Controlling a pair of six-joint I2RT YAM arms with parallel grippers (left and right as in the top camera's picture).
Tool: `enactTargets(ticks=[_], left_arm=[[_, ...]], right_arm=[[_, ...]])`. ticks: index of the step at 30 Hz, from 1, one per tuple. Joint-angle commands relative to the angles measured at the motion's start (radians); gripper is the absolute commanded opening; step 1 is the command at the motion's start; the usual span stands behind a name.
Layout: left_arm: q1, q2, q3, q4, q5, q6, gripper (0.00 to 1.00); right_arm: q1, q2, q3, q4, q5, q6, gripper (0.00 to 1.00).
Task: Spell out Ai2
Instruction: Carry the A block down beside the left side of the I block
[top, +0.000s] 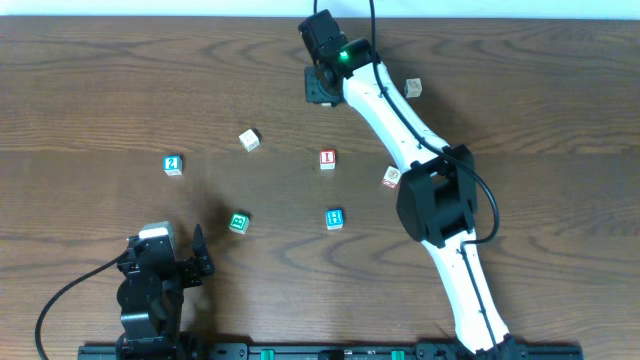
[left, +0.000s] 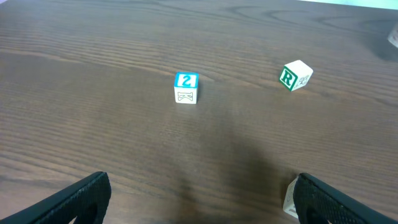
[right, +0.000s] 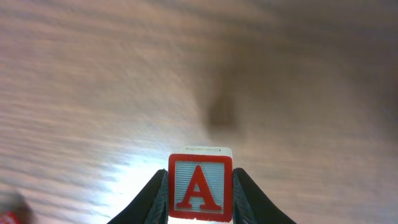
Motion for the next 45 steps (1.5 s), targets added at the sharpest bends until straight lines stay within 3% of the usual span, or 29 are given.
enactTargets(ticks=[1, 4, 14, 25, 29, 34, 40, 45], left_arm=[[0.003, -0.006, -0.017, 0.0, -0.011, 0.0, 0.95], [0.003, -0.006, -0.017, 0.0, -0.011, 0.0, 0.95], [0.003, -0.006, -0.016, 0.0, -0.011, 0.0, 0.96], [0.003, -0.006, -0.017, 0.0, -0.011, 0.0, 0.95], [0.003, -0.006, -0.017, 0.0, -0.011, 0.0, 0.95], [0.003, -0.006, -0.017, 0.0, -0.011, 0.0, 0.95], [0.003, -0.006, -0.017, 0.0, -0.011, 0.0, 0.95], [0.003, -0.006, -0.017, 0.0, -0.011, 0.0, 0.95]], right_arm=[[-0.009, -0.002, 0.023, -0.052, 0.039, 0.04, 0.01], [-0.009, -0.027, 0.023, -0.11, 0.083, 0.09, 0.01], [-0.003, -0.145, 0.02, -0.27, 0.089, 0.053, 0.01], [0.009, -0.286, 0.003, -0.199, 0.069, -0.049, 0.01], [0.002, -0.397, -0.151, -0.115, 0.076, -0.049, 0.01], [0.005, -0.614, -0.578, 0.103, 0.06, -0.011, 0.01], [0.01, -0.619, -0.814, 0.195, -0.042, 0.079, 0.01], [0.014, -0.618, -0.901, 0.286, -0.117, 0.083, 0.01]])
